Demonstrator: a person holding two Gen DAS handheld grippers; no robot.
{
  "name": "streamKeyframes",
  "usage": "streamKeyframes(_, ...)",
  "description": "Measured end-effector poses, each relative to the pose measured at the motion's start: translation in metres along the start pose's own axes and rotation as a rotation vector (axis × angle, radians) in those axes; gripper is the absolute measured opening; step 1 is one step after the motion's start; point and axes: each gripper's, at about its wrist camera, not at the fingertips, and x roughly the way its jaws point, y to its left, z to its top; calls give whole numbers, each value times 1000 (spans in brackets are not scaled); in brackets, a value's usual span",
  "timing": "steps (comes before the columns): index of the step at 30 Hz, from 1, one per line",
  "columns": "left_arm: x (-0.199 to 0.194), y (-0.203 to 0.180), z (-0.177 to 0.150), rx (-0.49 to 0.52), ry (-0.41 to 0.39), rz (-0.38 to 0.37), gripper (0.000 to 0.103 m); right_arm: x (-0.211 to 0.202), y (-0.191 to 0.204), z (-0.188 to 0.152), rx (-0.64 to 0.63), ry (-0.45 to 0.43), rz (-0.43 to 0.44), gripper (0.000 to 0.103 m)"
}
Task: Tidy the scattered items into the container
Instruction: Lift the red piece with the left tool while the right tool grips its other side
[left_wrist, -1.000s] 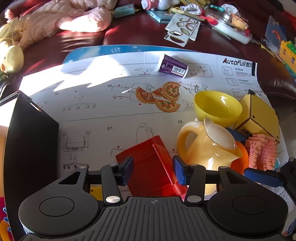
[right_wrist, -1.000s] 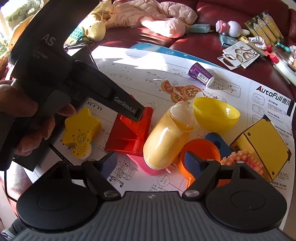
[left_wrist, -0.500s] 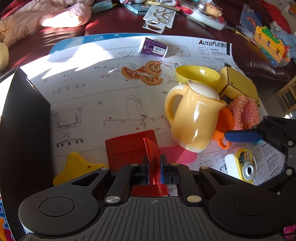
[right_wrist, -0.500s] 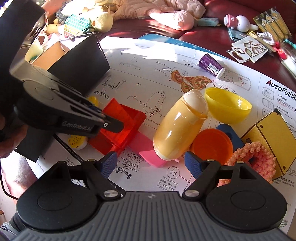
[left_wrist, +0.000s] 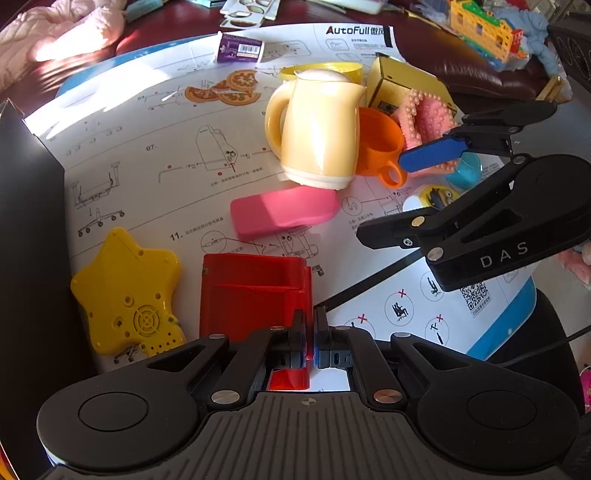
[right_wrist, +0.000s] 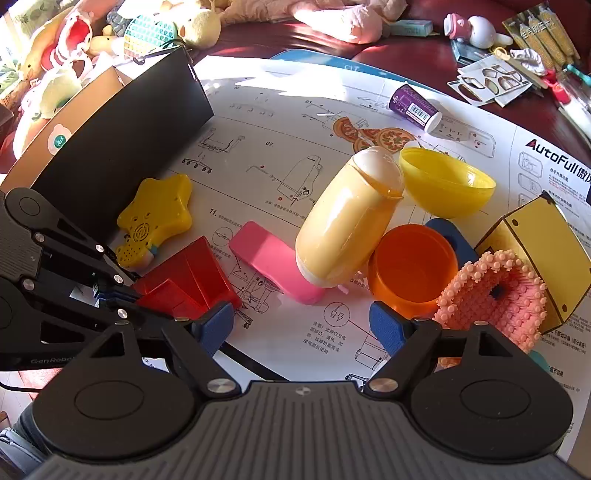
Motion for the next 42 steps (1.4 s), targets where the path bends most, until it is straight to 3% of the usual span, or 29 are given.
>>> streamKeyframes(5, -7, -6, -22, 54, 18, -50, 3, 11, 12, -3, -37, 29, 37, 84)
streamKeyframes(6, -9, -7, -25, 57, 12, -46, 11, 15, 15, -5, -47, 41, 49, 84)
streamKeyframes(8, -11, -7, -31, 47, -8, -10, 42, 22, 21, -8, -58, 62, 68, 84)
streamKeyframes(10, -14, -7, -34, 37, -33, 31, 60, 29, 26, -10, -67, 78, 73, 84)
streamKeyframes(12, -15, -6, -35, 23, -48, 58, 58, 33, 29, -12, -68, 89, 82, 84)
streamKeyframes(14, -12, -1, -34, -10, -33, 39, 27, 34, 30, -13, -72, 93, 85, 84)
streamKeyframes(19, 3, 7, -37, -61, 5, 43, 2, 35, 31, -13, -71, 97, 88, 84)
streamKeyframes(29, 0, 5, -51, 6, -11, 15, 0, 43, 37, 9, -96, 69, 148, 80)
streamKeyframes(34, -2, 0, -61, 73, -14, -18, 0, 58, 56, 8, -186, 125, 182, 60)
streamKeyframes(36, -2, -1, -62, 89, -13, -13, 0, 60, 61, 6, -215, 128, 193, 56)
streamKeyframes(40, -6, -1, -66, 109, -22, -36, 0, 60, 62, 7, -223, 134, 269, 41)
streamKeyframes(42, -7, -1, -66, 116, -24, -41, 0, 60, 66, 8, -261, 126, 287, 40)
